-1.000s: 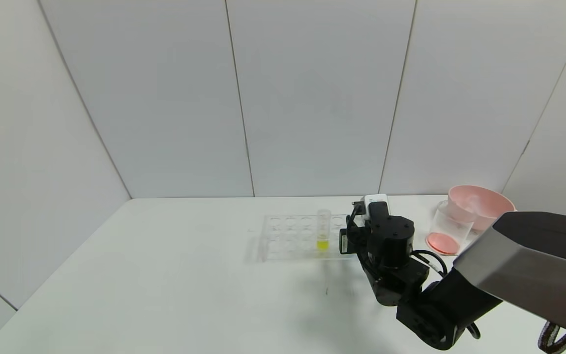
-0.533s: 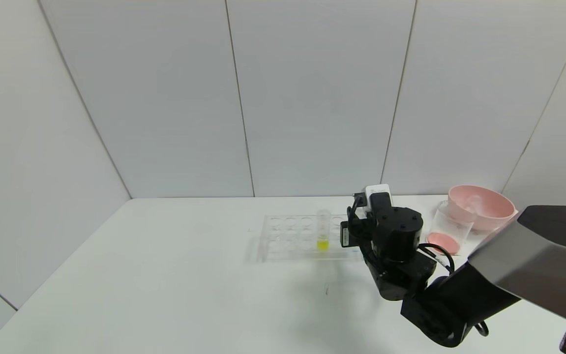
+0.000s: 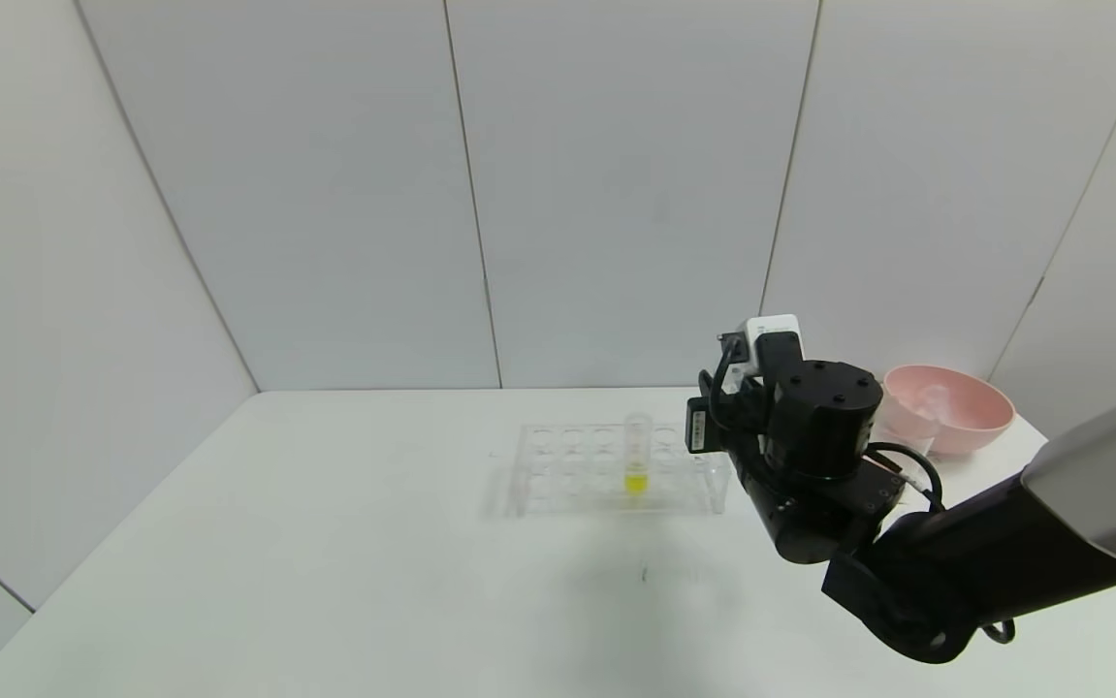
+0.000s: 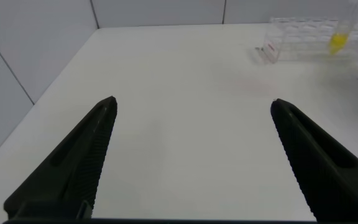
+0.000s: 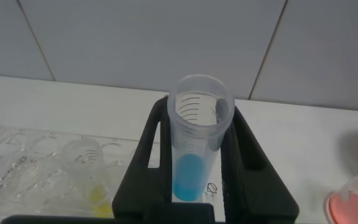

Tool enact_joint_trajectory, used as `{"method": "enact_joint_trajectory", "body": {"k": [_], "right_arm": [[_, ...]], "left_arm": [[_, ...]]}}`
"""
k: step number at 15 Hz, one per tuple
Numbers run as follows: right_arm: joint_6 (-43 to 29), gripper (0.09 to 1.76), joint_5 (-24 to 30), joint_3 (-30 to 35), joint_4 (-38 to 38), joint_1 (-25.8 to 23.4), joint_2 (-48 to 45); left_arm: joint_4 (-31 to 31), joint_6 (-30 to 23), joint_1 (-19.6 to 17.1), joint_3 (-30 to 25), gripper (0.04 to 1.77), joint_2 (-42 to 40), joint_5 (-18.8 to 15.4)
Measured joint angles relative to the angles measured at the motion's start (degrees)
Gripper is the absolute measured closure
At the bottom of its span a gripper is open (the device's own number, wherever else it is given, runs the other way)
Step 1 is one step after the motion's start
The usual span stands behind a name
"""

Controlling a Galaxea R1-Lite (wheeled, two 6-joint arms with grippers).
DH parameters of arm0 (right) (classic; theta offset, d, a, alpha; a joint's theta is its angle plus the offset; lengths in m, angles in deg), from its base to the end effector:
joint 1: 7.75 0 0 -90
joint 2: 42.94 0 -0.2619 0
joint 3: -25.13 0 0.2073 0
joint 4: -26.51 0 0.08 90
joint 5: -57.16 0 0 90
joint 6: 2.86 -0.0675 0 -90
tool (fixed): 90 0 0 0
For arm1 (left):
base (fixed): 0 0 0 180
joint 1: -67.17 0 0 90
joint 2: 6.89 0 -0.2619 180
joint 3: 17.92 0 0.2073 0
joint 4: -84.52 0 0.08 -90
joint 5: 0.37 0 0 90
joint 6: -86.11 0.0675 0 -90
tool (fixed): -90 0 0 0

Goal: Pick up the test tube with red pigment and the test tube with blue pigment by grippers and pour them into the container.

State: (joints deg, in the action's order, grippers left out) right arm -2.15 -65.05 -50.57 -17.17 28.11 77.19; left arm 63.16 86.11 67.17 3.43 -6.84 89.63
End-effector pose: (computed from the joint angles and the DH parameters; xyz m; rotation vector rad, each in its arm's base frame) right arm 0.3587 0.2149 0.0796 -0.0197 0.0105 0.0638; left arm 0.0787 0.0000 0.0754 0.0000 0.0010 0.0000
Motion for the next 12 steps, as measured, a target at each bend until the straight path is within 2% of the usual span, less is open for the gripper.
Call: {"method": "enact_joint_trajectory", "body": {"k": [7,10,12], "right_arm": [[-0.05,1.34,0.95,1.97,0.26,-0.11,-2.32],[-0.06,1.34,7.23,7.38,0.30,-0.72,-5.92],[-0.05,1.34,14.14,12.51,0.34,-2.76,-9.81]], "left_arm": [[0.00,0.00,0.00,0.00,0.05,0.00,-0.02],[0.00,0.00,0.00,0.00,0.05,0.00,0.00],[0.00,0.00,0.00,0.00,0.05,0.00,0.00]]}}
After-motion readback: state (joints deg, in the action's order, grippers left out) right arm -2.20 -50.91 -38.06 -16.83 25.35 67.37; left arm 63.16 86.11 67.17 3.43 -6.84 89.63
